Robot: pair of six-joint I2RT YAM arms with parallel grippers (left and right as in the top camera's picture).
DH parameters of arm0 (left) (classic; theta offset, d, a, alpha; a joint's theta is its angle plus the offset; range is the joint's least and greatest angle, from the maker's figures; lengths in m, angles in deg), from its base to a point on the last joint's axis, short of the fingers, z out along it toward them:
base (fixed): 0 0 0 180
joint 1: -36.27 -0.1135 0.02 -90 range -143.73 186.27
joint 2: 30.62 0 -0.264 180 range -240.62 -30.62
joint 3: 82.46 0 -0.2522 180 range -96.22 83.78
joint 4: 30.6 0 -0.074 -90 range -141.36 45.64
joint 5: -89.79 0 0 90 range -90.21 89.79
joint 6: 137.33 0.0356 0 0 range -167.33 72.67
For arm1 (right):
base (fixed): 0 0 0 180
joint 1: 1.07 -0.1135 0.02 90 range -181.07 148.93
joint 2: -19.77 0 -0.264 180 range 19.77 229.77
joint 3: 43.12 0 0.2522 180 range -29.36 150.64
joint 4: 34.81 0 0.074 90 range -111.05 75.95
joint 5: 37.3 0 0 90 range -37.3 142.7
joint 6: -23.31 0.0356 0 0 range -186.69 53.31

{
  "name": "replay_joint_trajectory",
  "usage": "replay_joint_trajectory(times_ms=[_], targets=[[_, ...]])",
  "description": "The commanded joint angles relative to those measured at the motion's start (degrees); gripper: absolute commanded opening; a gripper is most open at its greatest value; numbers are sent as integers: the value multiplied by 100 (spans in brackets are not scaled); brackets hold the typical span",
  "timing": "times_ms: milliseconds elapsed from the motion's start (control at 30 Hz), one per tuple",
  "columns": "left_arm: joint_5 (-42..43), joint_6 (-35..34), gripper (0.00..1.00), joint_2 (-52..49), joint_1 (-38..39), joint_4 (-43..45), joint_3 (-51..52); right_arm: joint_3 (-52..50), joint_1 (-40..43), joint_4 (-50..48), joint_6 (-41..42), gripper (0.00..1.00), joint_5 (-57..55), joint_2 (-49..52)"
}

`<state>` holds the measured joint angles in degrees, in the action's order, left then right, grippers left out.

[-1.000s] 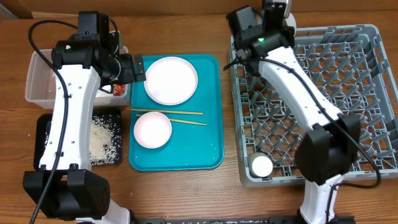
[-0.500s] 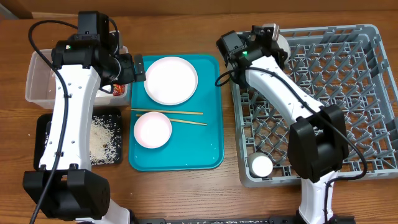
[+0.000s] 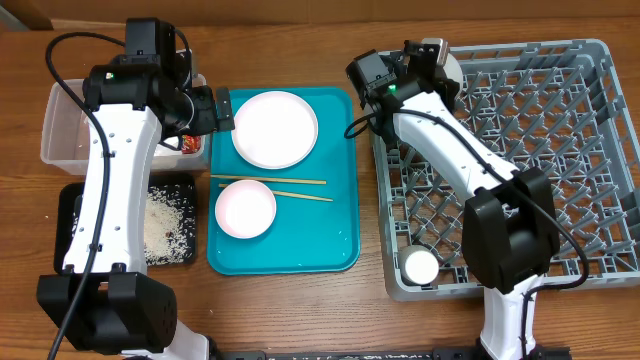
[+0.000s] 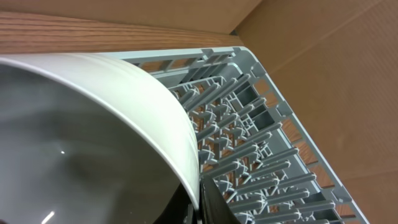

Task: Sort waste into correct bins and load items into the dishwasher
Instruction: 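Place the white bowl in the rack's back left area, then reach the right gripper to the emptied bowl on the teal tray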

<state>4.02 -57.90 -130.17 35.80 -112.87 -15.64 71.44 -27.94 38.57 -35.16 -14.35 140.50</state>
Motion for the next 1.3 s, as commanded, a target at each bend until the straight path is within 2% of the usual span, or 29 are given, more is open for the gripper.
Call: replay_joint_trajectory(times_ms=[0, 200, 333, 500, 600, 767, 833, 900, 1000, 1067, 1267], targets=[[-35, 24, 100, 31, 11, 15, -122, -107, -212, 15, 15, 4, 155, -15], [-35, 24, 100, 31, 11, 15, -122, -109, -385, 101, 15, 5, 181, -15], [-35, 24, 100, 31, 11, 15, -122, -109, -446, 238, 2, 24, 428, -15], [-35, 24, 100, 31, 11, 15, -122, -96, -737, 621, 4, 35, 651, -17], [-35, 24, 100, 31, 11, 15, -122, -33, -953, 776, 7, 37, 957, -28], [-35, 24, 100, 31, 11, 15, -122, 538, -1169, 1279, 33, 59, 2046, -59], [-35, 24, 100, 31, 11, 15, -122, 887, -1169, 1495, 28, 62, 2677, -61], [-35, 24, 100, 31, 11, 15, -122, 1272, -1130, 1646, 24, 71, 3427, -61], [-35, 24, 100, 31, 11, 15, -122, 1679, -1047, 1545, 20, 73, 4730, -61], [-35, 24, 100, 31, 11, 15, -122, 1681, -981, 1062, -2, 72, 5923, -55], [-35, 24, 100, 31, 11, 15, -122, 1244, -1025, 319, 2, 69, 7254, -4]])
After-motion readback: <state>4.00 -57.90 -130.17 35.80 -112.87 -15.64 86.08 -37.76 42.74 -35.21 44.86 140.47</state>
